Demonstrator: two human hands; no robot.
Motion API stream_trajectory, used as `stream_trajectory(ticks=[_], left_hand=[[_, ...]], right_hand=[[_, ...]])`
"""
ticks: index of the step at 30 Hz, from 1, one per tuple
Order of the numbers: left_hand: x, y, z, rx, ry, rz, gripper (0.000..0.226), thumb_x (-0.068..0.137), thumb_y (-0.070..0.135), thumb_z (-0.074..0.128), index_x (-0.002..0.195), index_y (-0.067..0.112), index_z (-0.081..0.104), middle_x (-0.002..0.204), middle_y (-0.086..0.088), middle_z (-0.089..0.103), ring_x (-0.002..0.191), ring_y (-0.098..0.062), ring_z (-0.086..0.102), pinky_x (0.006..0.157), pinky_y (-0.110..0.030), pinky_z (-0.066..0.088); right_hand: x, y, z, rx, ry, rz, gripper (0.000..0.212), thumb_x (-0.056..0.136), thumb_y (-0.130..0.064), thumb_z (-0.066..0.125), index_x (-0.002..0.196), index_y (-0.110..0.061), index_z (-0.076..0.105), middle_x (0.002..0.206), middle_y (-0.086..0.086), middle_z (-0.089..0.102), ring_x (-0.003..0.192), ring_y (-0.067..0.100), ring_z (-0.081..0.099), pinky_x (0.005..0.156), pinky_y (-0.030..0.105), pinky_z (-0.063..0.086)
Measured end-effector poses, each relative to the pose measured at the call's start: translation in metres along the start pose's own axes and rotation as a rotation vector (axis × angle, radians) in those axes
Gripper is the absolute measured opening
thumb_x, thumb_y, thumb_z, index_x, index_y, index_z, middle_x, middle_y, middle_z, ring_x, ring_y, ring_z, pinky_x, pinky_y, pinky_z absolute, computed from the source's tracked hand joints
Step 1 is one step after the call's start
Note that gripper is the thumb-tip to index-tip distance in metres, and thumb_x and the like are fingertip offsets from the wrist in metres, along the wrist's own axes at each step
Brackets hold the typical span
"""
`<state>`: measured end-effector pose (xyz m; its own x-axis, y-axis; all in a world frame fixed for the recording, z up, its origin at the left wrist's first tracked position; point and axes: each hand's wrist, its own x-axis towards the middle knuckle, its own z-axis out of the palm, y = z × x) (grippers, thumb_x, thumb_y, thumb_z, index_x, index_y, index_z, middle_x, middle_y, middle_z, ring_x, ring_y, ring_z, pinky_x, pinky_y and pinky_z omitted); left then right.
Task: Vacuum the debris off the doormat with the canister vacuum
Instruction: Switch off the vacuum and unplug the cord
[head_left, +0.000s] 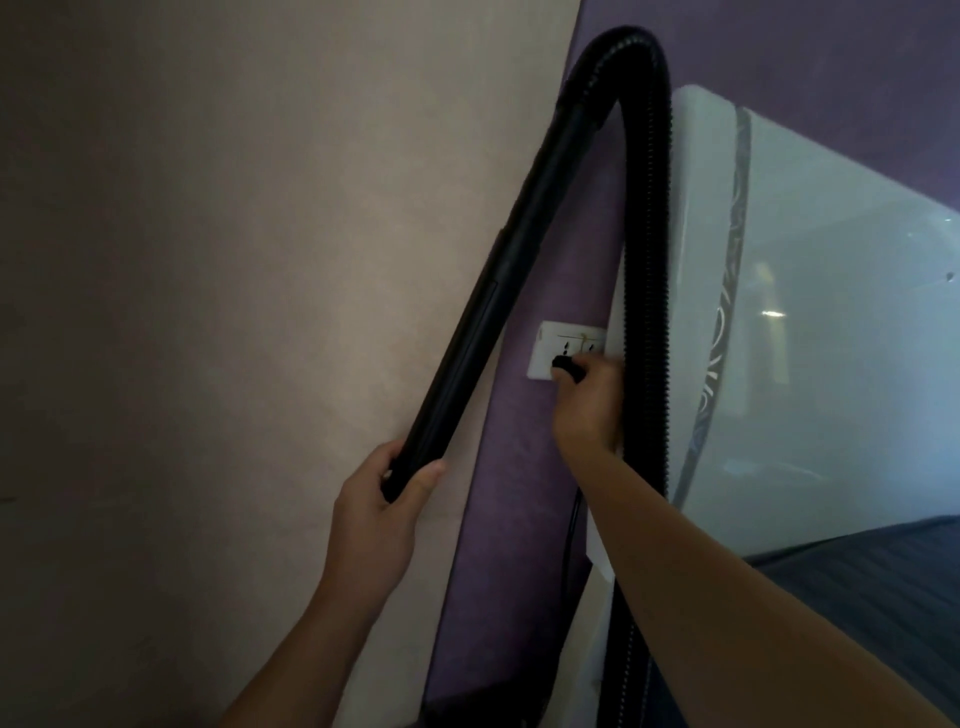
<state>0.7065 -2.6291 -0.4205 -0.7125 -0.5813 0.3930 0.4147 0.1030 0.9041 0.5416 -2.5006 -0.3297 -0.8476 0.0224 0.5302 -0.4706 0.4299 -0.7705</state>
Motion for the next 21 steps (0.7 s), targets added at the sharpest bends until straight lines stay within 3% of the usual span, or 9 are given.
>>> stream_trajectory(ticks=[6, 10, 12, 14, 16, 17, 19, 21], left_hand=[[-0.021, -0.022, -0.007, -0.001, 0.039, -0.044, 0.016, 0.094, 0.02, 0.067, 0.107, 0.03, 0.07, 0.1, 0.013, 0.076, 0.093, -0.007, 0.072, 0.078, -0.023, 0.058], [-0.033, -0.033, -0.003, -0.005, 0.058, -0.057, 0.017, 0.094, 0.015, 0.067, 0.104, 0.029, 0.07, 0.098, 0.013, 0.076, 0.091, -0.006, 0.072, 0.073, -0.014, 0.054], [-0.037, -0.037, -0.001, 0.014, 0.047, -0.058, 0.018, 0.094, 0.016, 0.067, 0.106, 0.03, 0.07, 0.098, 0.014, 0.076, 0.092, -0.007, 0.071, 0.075, -0.014, 0.054], [-0.041, -0.039, 0.001, 0.027, 0.034, -0.05, 0.018, 0.095, 0.016, 0.066, 0.108, 0.029, 0.069, 0.098, 0.016, 0.075, 0.092, -0.004, 0.07, 0.078, -0.013, 0.054], [-0.044, -0.04, 0.002, 0.028, 0.028, -0.045, 0.016, 0.095, 0.016, 0.065, 0.108, 0.025, 0.069, 0.095, 0.014, 0.075, 0.091, -0.004, 0.07, 0.078, -0.012, 0.053], [-0.045, -0.042, 0.003, 0.032, 0.027, -0.041, 0.015, 0.095, 0.016, 0.065, 0.109, 0.021, 0.069, 0.093, 0.012, 0.075, 0.091, -0.005, 0.07, 0.078, -0.013, 0.053], [-0.048, -0.043, 0.003, 0.072, 0.012, -0.033, 0.016, 0.095, 0.019, 0.065, 0.111, 0.017, 0.069, 0.093, 0.009, 0.073, 0.092, -0.008, 0.069, 0.08, -0.016, 0.054], [-0.052, -0.042, 0.002, 0.12, 0.009, -0.027, 0.019, 0.096, 0.021, 0.065, 0.114, 0.016, 0.067, 0.096, 0.007, 0.072, 0.094, -0.009, 0.069, 0.083, -0.018, 0.055]], right_hand=[[-0.002, 0.001, 0.003, 0.17, -0.013, 0.109, 0.029, 0.105, -0.006, 0.052, 0.132, 0.005, 0.056, 0.13, 0.021, 0.059, 0.122, 0.035, 0.055, 0.074, 0.008, 0.027], [-0.013, -0.001, -0.003, 0.127, 0.056, 0.064, 0.028, 0.104, -0.003, 0.056, 0.13, 0.005, 0.06, 0.132, 0.015, 0.061, 0.122, 0.024, 0.058, 0.071, -0.002, 0.036], [-0.028, 0.007, -0.009, 0.074, 0.131, 0.014, 0.026, 0.1, -0.008, 0.065, 0.124, 0.002, 0.067, 0.124, 0.012, 0.068, 0.114, 0.022, 0.064, 0.083, 0.01, 0.046], [-0.046, 0.022, -0.014, 0.031, 0.133, -0.033, 0.022, 0.096, -0.01, 0.071, 0.116, -0.001, 0.073, 0.107, 0.008, 0.072, 0.101, 0.022, 0.068, 0.083, 0.022, 0.051], [-0.06, 0.036, -0.019, 0.113, 0.076, -0.017, 0.022, 0.093, -0.01, 0.075, 0.115, -0.006, 0.075, 0.098, -0.002, 0.069, 0.095, 0.017, 0.068, 0.081, 0.015, 0.055], [-0.065, 0.04, -0.021, 0.181, 0.045, -0.001, 0.02, 0.092, -0.011, 0.077, 0.112, -0.011, 0.076, 0.097, -0.005, 0.071, 0.094, 0.017, 0.07, 0.083, 0.017, 0.058], [-0.073, 0.043, -0.024, 0.285, -0.026, 0.024, 0.018, 0.088, -0.016, 0.082, 0.099, -0.029, 0.075, 0.094, -0.007, 0.075, 0.093, 0.018, 0.074, 0.087, 0.04, 0.063], [-0.085, 0.042, -0.029, 0.326, -0.088, 0.011, 0.025, 0.085, -0.019, 0.085, 0.089, -0.04, 0.072, 0.088, -0.011, 0.076, 0.089, 0.014, 0.075, 0.083, 0.048, 0.064]])
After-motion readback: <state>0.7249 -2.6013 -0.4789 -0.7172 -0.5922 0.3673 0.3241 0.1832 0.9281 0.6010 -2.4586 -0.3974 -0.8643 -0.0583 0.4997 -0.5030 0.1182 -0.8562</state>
